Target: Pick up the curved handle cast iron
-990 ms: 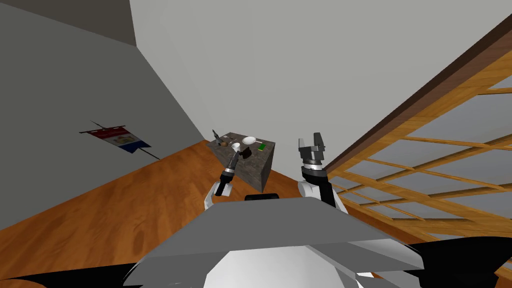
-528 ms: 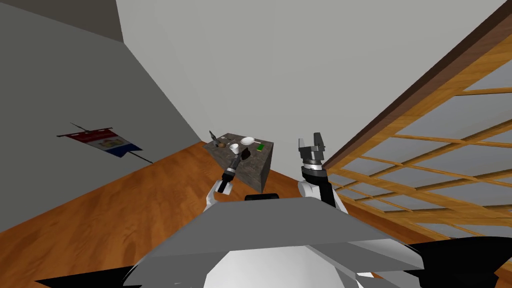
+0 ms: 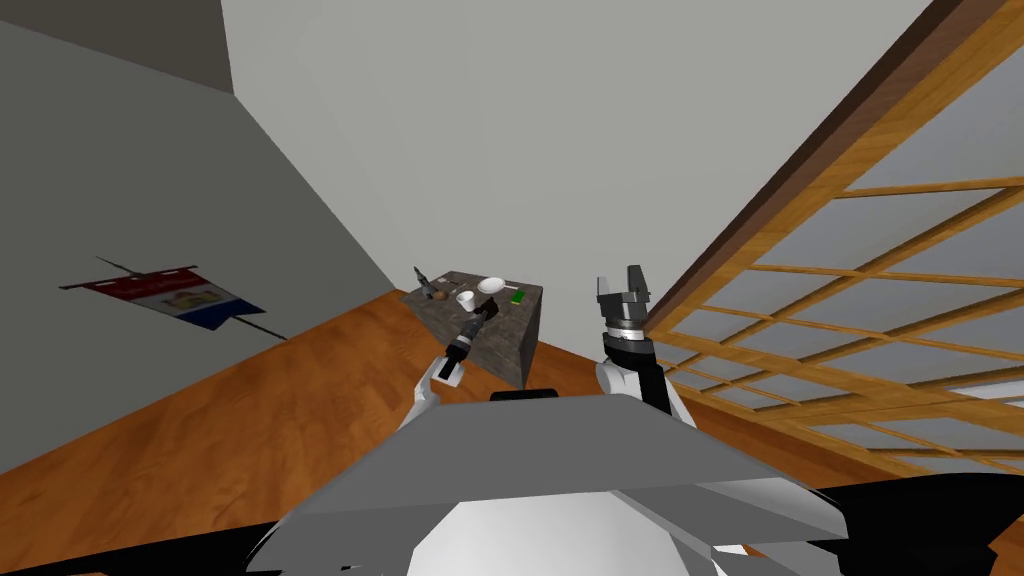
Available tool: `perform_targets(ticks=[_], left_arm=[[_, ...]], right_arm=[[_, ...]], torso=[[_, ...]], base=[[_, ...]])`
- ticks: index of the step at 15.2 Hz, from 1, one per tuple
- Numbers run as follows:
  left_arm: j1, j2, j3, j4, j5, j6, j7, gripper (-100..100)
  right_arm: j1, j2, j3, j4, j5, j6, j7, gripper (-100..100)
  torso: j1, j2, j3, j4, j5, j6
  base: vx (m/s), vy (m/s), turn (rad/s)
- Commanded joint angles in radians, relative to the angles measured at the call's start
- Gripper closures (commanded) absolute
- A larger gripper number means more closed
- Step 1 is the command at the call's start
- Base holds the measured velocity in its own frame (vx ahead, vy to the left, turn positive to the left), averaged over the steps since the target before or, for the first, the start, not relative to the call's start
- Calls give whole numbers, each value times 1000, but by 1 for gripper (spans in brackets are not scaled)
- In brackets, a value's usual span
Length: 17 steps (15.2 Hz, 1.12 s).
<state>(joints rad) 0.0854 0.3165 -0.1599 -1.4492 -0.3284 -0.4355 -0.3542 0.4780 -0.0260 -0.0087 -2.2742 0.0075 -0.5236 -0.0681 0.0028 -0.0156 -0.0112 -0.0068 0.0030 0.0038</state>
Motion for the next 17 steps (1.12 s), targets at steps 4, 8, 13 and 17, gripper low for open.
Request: perform_targets(ticks=[4,8,13,17], left_arm=[[-50,45,-11,101,-43,29,-35,-100],[-71,65,-16,143,-62,40,-51,-100],[-90,89,-8,98,-59,63,-39,-100],[-80,87,-8,103,-59,61,-40,100]], right_arm=[[0,0,0,0,0,0,0,0],[0,0,0,0,0,0,0,0],[0,0,0,0,0,0,0,0],[0,0,0,0,0,0,0,0]], torso=[[1,-5,-3,-1,1,1],[1,-6,-4,-2,1,1],[-3,-5,-4,-2,0,1],[-4,-5,-3,-1,0,3]], base=[[18,20,-95],[2,18,-58],[-11,-19,-7],[-5,-12,11]])
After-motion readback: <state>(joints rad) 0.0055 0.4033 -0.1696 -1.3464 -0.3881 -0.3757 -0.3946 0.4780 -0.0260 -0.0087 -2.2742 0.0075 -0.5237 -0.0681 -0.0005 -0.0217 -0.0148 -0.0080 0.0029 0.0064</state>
